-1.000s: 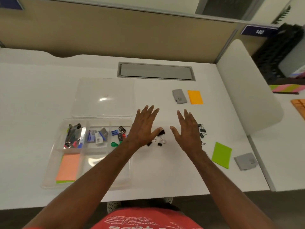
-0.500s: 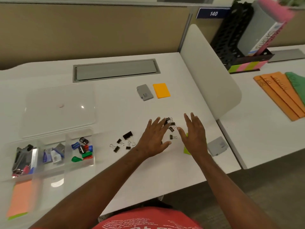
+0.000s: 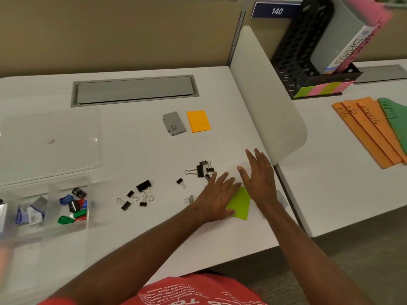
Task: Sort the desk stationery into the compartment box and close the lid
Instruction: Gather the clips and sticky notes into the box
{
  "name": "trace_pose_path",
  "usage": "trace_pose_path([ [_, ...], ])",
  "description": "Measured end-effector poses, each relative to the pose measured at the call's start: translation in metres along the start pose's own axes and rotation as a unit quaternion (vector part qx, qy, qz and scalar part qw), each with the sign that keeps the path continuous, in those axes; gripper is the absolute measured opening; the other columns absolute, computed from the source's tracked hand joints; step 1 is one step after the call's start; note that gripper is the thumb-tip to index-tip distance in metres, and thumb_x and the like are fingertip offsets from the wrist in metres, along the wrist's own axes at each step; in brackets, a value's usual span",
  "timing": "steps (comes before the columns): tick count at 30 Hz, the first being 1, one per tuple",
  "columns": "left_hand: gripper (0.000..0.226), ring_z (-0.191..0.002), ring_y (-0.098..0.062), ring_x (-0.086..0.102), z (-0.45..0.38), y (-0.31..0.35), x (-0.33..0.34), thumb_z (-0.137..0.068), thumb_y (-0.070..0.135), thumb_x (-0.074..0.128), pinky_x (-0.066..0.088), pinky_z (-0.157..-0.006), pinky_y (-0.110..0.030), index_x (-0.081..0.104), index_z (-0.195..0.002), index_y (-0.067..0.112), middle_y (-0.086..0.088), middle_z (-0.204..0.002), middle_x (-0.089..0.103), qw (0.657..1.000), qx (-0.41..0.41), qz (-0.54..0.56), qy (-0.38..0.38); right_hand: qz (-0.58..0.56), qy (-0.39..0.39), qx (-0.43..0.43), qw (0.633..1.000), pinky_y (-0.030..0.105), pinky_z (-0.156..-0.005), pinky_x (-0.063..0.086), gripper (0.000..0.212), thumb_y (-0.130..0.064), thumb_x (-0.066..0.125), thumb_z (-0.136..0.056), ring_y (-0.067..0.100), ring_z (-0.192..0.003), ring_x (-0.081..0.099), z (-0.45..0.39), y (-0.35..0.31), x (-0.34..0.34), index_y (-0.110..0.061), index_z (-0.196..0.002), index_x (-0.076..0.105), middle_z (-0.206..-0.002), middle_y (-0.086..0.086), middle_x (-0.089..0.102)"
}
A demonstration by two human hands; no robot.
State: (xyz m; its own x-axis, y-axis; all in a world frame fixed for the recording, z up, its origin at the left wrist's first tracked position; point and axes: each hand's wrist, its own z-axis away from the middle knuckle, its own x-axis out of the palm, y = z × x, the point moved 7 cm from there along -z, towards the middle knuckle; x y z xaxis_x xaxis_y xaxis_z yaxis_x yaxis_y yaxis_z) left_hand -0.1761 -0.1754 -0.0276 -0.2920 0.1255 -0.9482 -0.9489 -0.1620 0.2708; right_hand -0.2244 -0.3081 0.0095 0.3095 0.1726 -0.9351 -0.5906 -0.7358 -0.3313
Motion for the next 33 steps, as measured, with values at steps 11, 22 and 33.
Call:
trace_pose_path([
  [11,0.107,-0.124,-0.031,0.041,-0.024,-0.004,-0.009,-0.071,0.060,0.076,0.018,-0.118,-0.056,0.025,-0.152,0.011,-0.012,-0.130,0.048,0.998,-0.039,-0.033,0.022,-0.028,-0.088,-0.064,0.994,0.044,-0.118,0.025,0.057,-0.045,0.047,-0.101,0.027,-0.149,0.025,-0.078,-0.021,0.029,-0.021,-0.152,0.037,-0.161,0.009,0.030],
  [22,0.055,-0.112,-0.024,0.051,-0.023,-0.033,-0.027,-0.082,0.031,0.073,0.038,-0.095,-0.037,0.054,-0.133,0.023,-0.003,-0.120,0.057,0.970,-0.178,0.146,0.073,0.000,-0.206,-0.159,0.966,0.044,-0.116,0.030,0.060,-0.036,0.054,-0.099,0.029,-0.147,0.026,-0.196,-0.107,0.068,-0.019,-0.153,0.034,-0.160,0.009,0.029],
  [33,0.018,-0.067,-0.002,0.048,0.025,-0.057,-0.042,-0.081,0.017,0.072,0.045,-0.072,-0.026,0.071,-0.097,0.026,0.014,-0.075,0.050,0.846,-0.293,0.416,0.160,0.083,-0.305,-0.183,0.931,0.046,-0.105,0.039,0.096,-0.045,0.078,-0.077,0.032,-0.137,0.034,-0.217,-0.119,0.092,-0.025,-0.154,0.024,-0.149,0.008,0.034],
])
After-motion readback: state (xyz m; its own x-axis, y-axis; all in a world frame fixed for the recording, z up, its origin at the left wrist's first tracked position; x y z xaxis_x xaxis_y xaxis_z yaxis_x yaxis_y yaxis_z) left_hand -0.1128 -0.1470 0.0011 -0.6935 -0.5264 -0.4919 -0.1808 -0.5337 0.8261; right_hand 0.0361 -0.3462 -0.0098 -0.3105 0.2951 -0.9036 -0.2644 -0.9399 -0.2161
